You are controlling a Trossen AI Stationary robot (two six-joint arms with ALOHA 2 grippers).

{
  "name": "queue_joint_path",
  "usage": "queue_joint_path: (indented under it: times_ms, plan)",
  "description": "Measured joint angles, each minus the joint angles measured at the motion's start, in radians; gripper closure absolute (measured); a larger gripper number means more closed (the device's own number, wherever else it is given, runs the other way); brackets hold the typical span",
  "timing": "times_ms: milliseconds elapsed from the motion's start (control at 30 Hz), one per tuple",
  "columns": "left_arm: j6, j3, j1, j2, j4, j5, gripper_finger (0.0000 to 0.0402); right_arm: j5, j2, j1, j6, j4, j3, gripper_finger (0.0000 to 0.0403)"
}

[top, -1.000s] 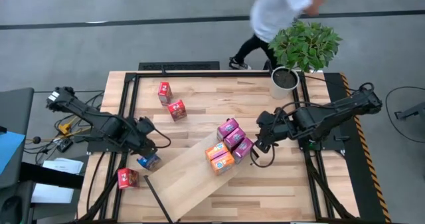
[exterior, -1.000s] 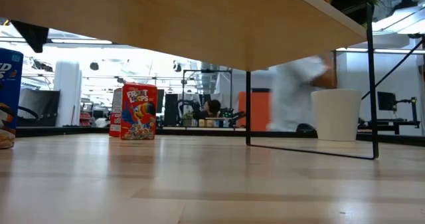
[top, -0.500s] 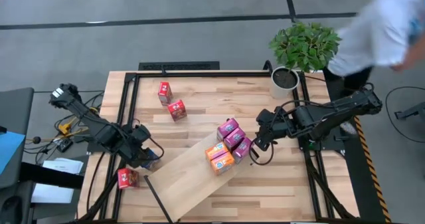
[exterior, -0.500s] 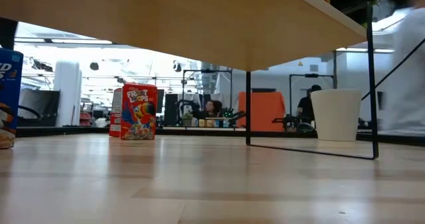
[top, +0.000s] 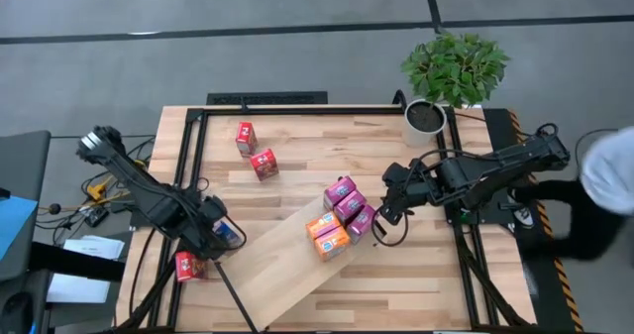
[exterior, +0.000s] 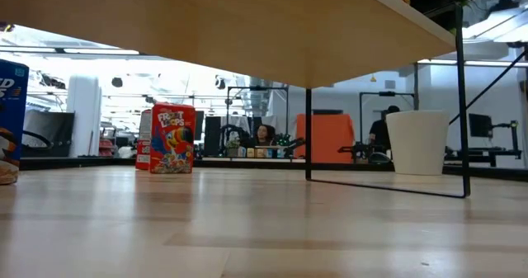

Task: Stack cereal on shelf
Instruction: Put the blue cereal box onto the shelf

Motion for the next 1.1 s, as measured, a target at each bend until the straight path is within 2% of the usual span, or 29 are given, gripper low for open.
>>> queue_joint_path:
  times_ms: [267,500,933,1100]
  plan:
    - [0.006,0.001,0.0,0.092,0.029,0.02,0.0079,0.0,0.0,0.0,-0.005,0.0,0.0,0.0128]
    - [0.006,0.002,0.0,0.124,0.045,0.047,0.0087,0.0,0.0,0.0,-0.008,0.0,0.0,0.0128]
    - [-0.006,0.005,0.007,0.121,0.015,0.062,0.022,0.0,0.0,0.001,-0.014,-0.003,0.0,0.0128]
    - [-0.006,0.033,0.007,0.123,-0.016,0.059,0.025,0.0,0.0,0.001,-0.024,-0.001,0.0,0.0128]
